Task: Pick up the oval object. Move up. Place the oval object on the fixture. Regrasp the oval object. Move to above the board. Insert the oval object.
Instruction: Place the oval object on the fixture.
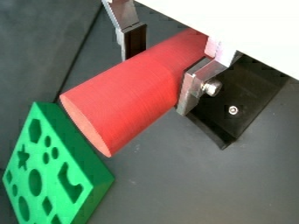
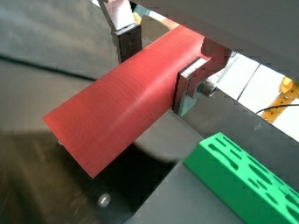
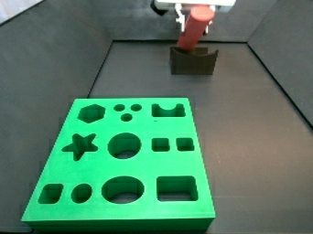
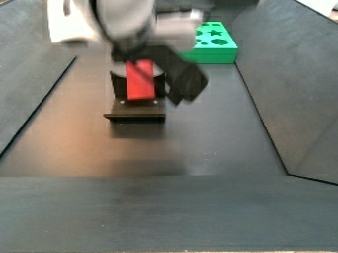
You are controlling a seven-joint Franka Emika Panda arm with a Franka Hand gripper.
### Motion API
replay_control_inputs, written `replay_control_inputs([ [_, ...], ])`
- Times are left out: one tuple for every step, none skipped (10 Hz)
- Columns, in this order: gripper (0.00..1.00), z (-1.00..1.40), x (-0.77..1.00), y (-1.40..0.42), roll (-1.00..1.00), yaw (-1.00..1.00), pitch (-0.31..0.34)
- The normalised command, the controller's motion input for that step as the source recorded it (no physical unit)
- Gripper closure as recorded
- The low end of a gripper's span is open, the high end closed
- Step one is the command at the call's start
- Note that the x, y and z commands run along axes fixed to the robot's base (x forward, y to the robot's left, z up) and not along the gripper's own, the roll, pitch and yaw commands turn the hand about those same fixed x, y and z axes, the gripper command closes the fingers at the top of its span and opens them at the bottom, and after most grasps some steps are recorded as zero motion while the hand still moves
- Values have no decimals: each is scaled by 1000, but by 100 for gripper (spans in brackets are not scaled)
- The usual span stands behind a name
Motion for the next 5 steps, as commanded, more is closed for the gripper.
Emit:
replay_control_inputs([
  [100,-1000,203,141,-208,-210,55],
  [100,-927,194,135,-188,-203,32],
  [100,-656,146,105,-180,-175,0],
  [100,-464,108,104,-145,-138,-32],
  [100,-423,78,126,-128,-114,-60],
])
